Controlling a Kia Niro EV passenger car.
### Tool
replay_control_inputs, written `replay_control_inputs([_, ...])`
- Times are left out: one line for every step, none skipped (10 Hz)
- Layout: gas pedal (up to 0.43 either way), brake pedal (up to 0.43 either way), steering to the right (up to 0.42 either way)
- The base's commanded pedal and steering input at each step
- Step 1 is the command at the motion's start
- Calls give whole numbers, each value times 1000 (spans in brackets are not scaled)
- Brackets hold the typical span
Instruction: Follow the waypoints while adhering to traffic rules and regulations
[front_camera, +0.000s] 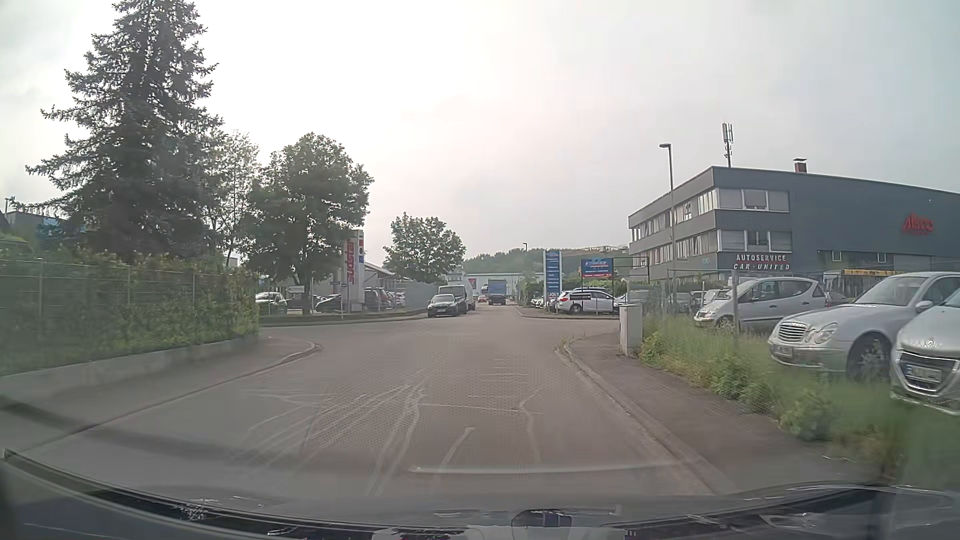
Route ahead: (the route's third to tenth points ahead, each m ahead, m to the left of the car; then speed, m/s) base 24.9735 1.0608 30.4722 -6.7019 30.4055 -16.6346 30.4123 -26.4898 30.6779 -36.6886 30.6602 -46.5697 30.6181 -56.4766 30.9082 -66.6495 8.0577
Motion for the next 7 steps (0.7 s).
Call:
replay_control_inputs([0,134,-1])
replay_control_inputs([0,140,-1])
replay_control_inputs([0,140,-1])
replay_control_inputs([0,146,-1])
replay_control_inputs([0,146,-1])
replay_control_inputs([0,152,-1])
replay_control_inputs([0,152,-1])
